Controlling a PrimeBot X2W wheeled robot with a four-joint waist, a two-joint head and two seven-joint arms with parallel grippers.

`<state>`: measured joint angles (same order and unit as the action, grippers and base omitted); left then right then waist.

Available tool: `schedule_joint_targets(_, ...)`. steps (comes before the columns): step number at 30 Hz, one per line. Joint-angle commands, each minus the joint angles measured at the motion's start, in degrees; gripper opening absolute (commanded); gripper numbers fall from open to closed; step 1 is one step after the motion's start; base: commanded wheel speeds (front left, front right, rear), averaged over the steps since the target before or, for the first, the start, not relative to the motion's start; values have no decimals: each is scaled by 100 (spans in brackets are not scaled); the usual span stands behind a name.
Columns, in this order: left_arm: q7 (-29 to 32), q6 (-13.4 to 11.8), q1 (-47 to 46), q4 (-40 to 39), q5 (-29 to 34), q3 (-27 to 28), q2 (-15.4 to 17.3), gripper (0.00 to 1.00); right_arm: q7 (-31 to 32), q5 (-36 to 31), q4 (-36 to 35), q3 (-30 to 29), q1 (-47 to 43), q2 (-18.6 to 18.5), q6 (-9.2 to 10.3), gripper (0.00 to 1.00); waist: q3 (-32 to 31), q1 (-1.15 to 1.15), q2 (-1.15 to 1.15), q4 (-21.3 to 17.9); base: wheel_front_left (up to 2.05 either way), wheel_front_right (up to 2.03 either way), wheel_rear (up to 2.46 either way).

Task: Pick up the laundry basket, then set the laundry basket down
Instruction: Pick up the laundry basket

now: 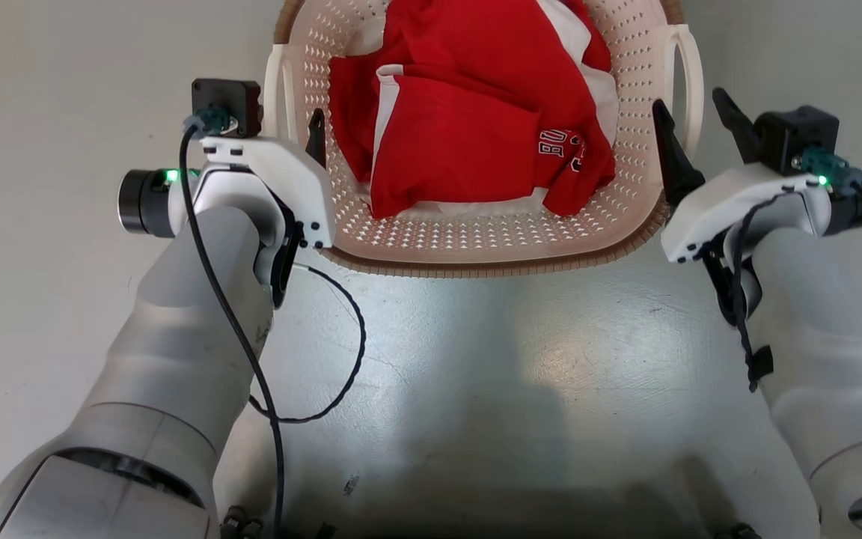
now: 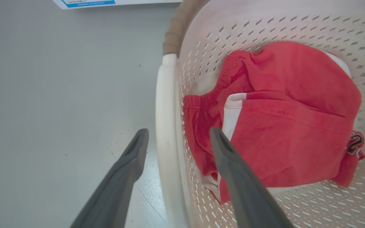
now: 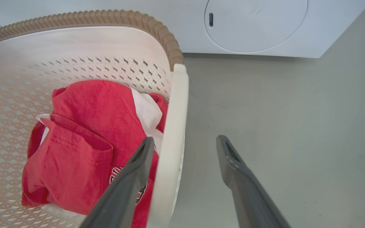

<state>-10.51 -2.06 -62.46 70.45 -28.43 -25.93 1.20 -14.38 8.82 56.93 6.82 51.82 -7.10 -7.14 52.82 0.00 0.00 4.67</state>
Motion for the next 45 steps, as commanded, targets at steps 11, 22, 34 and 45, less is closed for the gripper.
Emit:
schedule_joint_targets(11, 242, -131, -164, -31, -308, -315, 167, 100, -62, 246, 614, 282, 362, 153, -35, 100, 85, 0, 0, 57, 0, 0, 0)
schedule_joint_targets(22, 253, -170, -222, -26, -508, -599, 167, 0, -52, 409, 1063, 476, 573, 223, -35, 0, 81, 0, 0, 88, 0, 0, 0)
schedule_joint_targets(34, 199, -193, -250, 98, -674, -800, 167, 0, -19, 668, 1453, 750, 613, 332, -35, 0, -16, 0, 0, 21, 0, 0, 0)
schedule_joint_targets(45, 270, -146, -64, 273, -717, -916, 233, 0, 251, 953, 1603, 1059, 317, 412, -35, 0, -536, 0, 0, -200, 0, 0, 0)
